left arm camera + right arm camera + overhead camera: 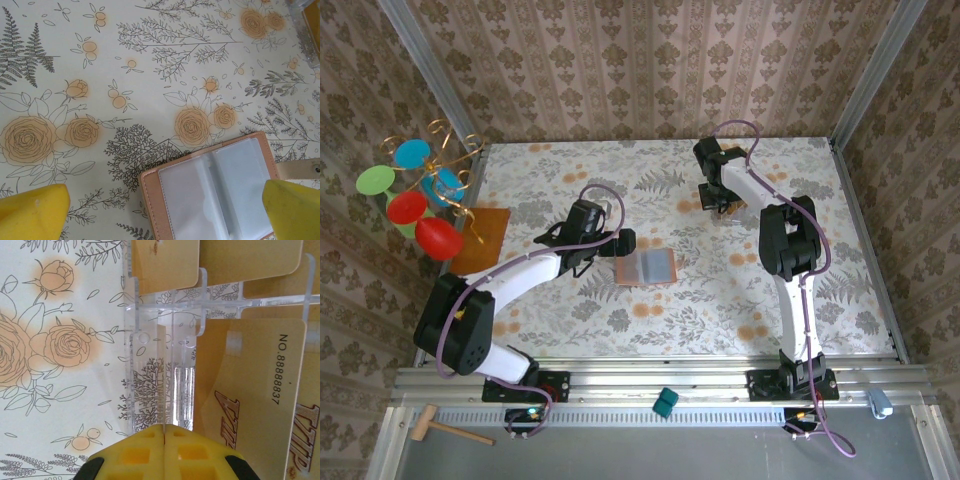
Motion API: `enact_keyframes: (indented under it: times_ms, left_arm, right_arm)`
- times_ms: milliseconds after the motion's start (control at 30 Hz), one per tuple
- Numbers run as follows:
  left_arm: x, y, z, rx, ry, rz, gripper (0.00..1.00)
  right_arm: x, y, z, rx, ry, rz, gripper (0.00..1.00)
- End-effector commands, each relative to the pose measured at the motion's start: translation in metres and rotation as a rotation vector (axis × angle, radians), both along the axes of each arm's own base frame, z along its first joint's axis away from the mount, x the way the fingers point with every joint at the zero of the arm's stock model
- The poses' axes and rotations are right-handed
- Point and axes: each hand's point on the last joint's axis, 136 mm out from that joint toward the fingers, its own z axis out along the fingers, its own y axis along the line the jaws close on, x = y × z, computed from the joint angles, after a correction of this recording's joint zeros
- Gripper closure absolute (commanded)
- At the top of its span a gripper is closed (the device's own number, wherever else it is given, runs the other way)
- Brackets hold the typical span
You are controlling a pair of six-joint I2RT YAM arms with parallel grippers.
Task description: Put the credit cards into the card holder
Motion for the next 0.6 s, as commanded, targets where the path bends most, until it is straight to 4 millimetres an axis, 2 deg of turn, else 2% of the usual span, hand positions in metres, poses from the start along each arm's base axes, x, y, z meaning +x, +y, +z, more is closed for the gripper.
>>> enact_keyframes:
  times_ms: [0,367,567]
  left_arm:
    - [0.004,-0.006,0.000,-0.022,0.007,0.000,0.00]
    - [0.007,-0.002,0.006,0.017,-0.005,-0.004,0.00]
    - [0.005,0.006,0.012,0.067,-0.014,-0.004,0.00]
  right_arm:
    - [-0.002,-0.004,0.030,0.018,-0.038,0.006,1.00]
    - [-0.005,0.011,0.090,0.148,-0.144,0.009,1.00]
    - [-0.025,0.044,0.123,0.316,-0.196,0.033,1.00]
